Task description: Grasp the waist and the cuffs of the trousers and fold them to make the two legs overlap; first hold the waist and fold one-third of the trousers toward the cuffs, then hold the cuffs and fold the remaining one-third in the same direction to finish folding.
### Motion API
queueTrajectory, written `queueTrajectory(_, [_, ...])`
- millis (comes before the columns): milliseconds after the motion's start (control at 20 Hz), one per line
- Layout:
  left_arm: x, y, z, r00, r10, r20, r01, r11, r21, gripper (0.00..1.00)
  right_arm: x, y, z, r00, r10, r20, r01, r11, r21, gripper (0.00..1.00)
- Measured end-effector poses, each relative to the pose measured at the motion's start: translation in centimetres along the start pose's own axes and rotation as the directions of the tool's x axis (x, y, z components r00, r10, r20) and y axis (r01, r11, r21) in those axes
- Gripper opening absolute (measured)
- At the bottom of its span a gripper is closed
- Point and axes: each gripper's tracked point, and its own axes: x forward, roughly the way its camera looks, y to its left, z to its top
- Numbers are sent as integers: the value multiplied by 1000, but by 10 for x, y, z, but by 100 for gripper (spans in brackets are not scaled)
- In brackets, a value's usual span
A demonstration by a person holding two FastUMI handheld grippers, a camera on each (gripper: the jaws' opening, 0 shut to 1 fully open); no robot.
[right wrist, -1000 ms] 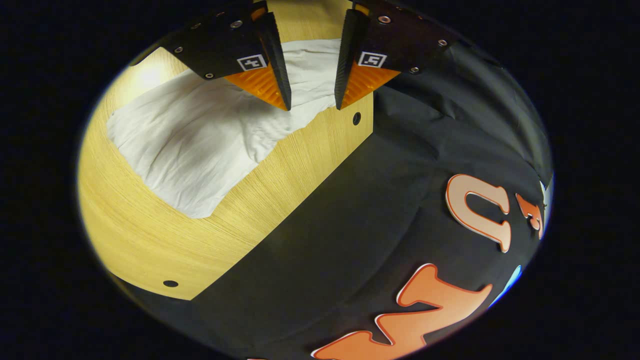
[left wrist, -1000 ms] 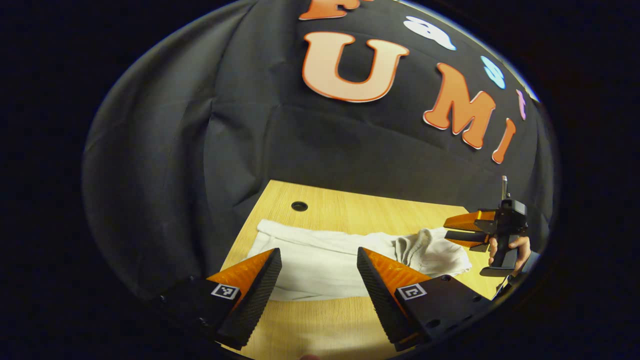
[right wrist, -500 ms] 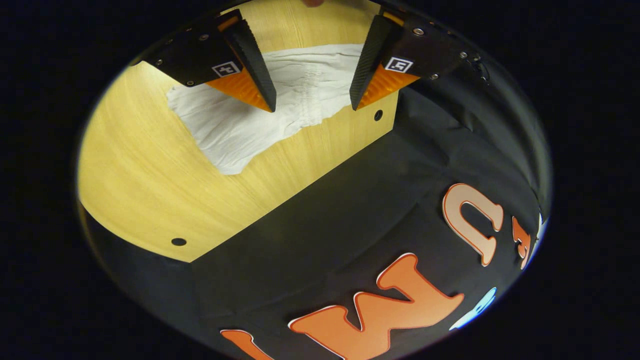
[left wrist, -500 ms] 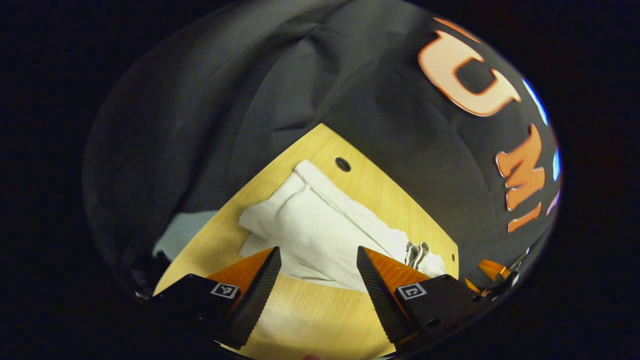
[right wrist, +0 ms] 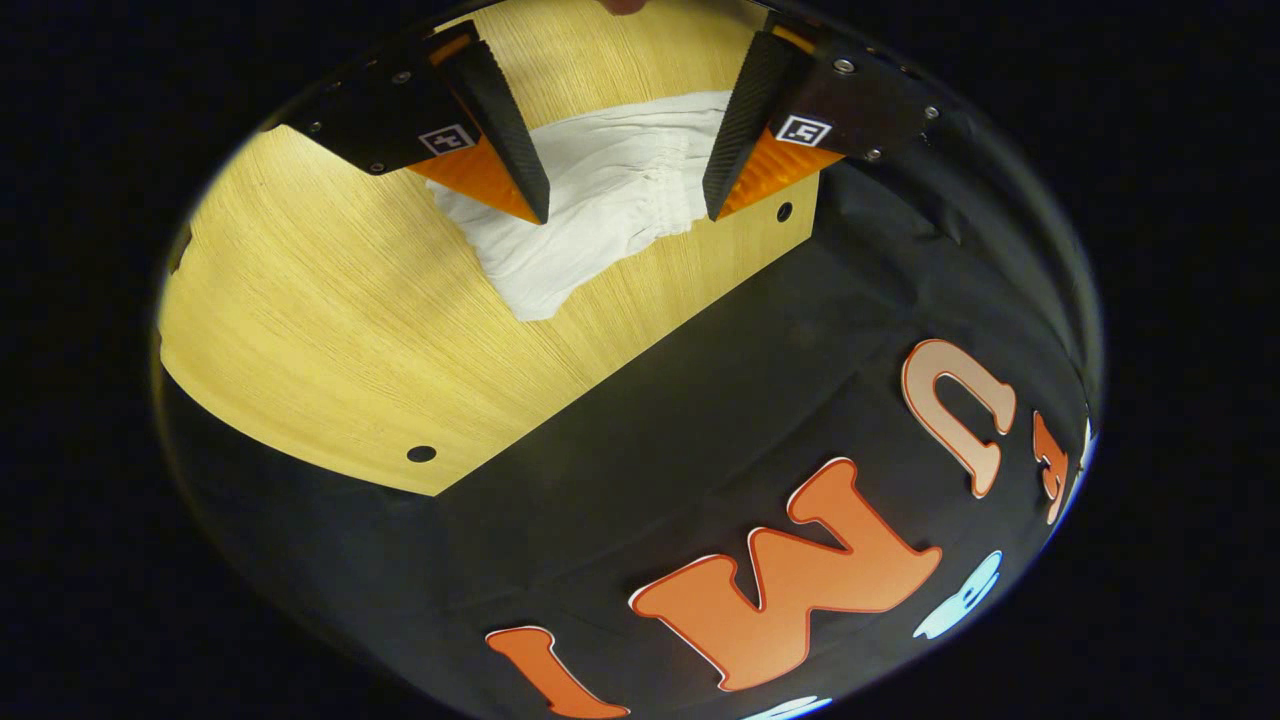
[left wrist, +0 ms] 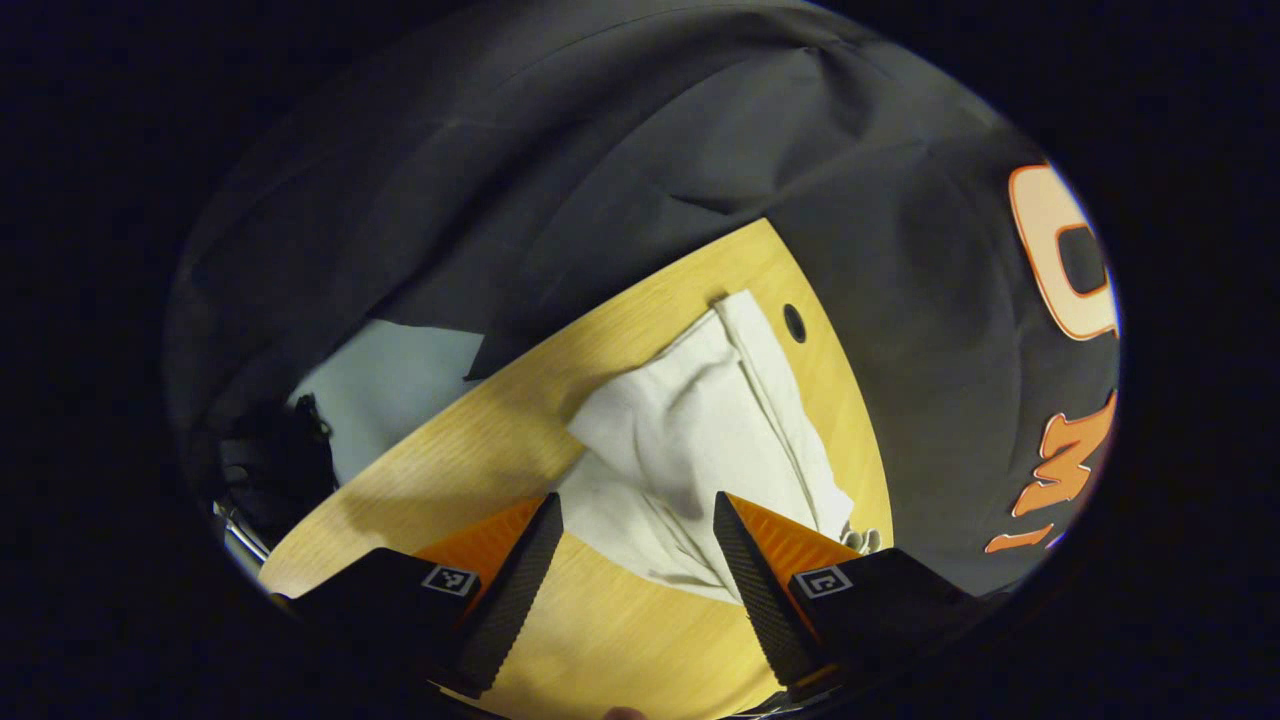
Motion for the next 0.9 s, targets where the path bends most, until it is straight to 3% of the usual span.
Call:
queueTrajectory(300, [29,-25,2,999,-26,27,26,1000,10,92,-7,-11,1,1000,-19,9,18,998,61,93])
queueTrajectory(500, [49,-32,4,999,6,49,-7,1000,15,60,-17,-25,-4,999,-48,8,47,997,55,93])
queueTrajectory(550, [52,-31,3,998,16,54,-16,1000,7,36,-24,-33,-6,998,-62,7,61,997,56,93])
queueTrajectory(600, [52,-34,5,998,17,63,-17,1000,-3,33,-28,-38,-6,998,-69,9,68,996,60,93])
queueTrajectory(650, [56,-32,1,998,25,55,-25,1000,2,15,-33,-44,-6,997,-82,11,81,995,64,93])
queueTrajectory(750, [49,-37,5,997,14,80,-14,1000,5,8,-39,-52,-5,995,-100,17,99,993,64,93])
queueTrajectory(900, [34,-57,8,993,-31,113,26,999,47,7,-46,-64,1,992,-123,30,122,992,45,93])
